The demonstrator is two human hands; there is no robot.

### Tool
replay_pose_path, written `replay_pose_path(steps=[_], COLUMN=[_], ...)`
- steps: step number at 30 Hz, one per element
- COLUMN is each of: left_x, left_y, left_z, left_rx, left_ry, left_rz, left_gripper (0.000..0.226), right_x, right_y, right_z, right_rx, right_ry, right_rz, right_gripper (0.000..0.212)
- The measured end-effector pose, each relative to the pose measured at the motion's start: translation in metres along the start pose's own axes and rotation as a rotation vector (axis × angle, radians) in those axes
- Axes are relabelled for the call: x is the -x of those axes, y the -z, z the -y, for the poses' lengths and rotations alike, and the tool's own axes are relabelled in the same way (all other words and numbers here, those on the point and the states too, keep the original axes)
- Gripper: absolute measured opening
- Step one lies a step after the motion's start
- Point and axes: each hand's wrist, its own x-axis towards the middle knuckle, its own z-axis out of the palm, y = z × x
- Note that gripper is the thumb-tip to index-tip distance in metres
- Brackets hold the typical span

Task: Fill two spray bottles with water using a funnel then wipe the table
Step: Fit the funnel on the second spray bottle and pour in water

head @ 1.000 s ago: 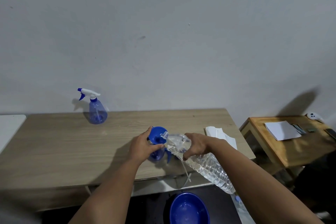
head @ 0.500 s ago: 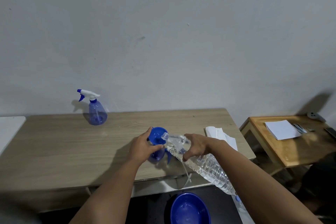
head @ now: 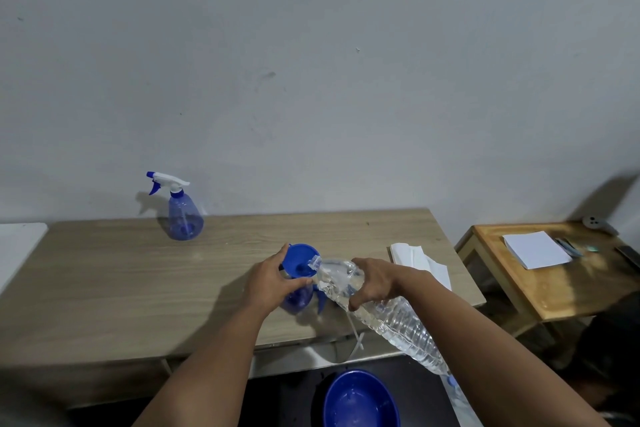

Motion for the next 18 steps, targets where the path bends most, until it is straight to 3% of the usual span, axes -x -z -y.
replay_pose_path(steps=[7, 9, 13, 18], left_x=[0.001, 0.001, 0.001, 0.001], left_y=[0.001, 0.001, 0.001, 0.0], left_z=[-0.001, -0.001, 0.001, 0.003], left_rx=[0.003, 0.007, 0.01, 0.008], left_ry=[0.005, 0.008, 0.009, 0.013], left_rz=[0.008, 0.015, 0.015, 0.019], left_gripper=[0.13, 0.128, 0.124, 0.124], right_x=[0.0, -0.001, -0.007, -0.016], right_y=[-0.005, -0.007, -0.008, 0.004], right_z=[-0.007, -0.015, -0.035, -0.049], right_rx=[-0.039, -0.104, -0.322, -0.541], right_ry=[0.025, 0.064, 0.129, 0.139], right_rz=[-0.073, -0.125, -0.268, -0.517], right_gripper=[0.092, 0.084, 0.068, 0.081])
